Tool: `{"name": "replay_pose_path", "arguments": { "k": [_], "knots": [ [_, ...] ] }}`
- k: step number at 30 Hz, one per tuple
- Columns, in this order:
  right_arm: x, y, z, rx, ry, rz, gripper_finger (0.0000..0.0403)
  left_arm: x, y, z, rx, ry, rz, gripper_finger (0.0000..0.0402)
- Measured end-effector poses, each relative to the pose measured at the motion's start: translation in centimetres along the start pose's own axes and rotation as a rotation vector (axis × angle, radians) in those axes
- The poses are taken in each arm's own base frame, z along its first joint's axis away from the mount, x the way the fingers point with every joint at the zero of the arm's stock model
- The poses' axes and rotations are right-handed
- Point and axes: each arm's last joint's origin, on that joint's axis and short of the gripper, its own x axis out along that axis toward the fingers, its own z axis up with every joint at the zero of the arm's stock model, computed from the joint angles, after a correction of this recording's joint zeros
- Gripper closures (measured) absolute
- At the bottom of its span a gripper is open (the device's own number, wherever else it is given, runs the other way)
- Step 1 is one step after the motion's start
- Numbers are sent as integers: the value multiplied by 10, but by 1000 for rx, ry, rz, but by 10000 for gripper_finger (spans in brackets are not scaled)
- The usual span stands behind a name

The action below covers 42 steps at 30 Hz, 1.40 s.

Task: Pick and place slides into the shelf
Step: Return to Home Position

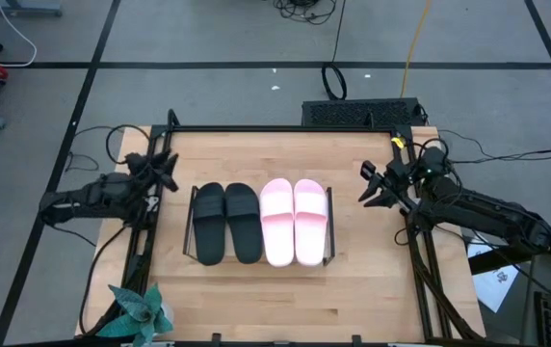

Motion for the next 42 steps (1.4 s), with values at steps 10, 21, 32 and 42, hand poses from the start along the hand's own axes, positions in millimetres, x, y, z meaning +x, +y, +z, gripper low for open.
{"name": "replay_pose_path", "arguments": {
  "k": [10, 21, 32, 42],
  "knots": [
    [0, -3, -6, -17, 28, -14, 328, 4, 13, -14, -28, 60, 205, 254],
    [0, -3, -9, 5, 61, 28, 328, 23, 10, -47, -36, 65, 153, 254],
    [0, -2, -11, 38, 84, 68, 328, 31, 21, -51, -6, 68, 260, 254],
    [0, -2, -12, 69, 93, 68, 328, 32, 21, -51, -20, 62, 273, 254]
  ]
}}
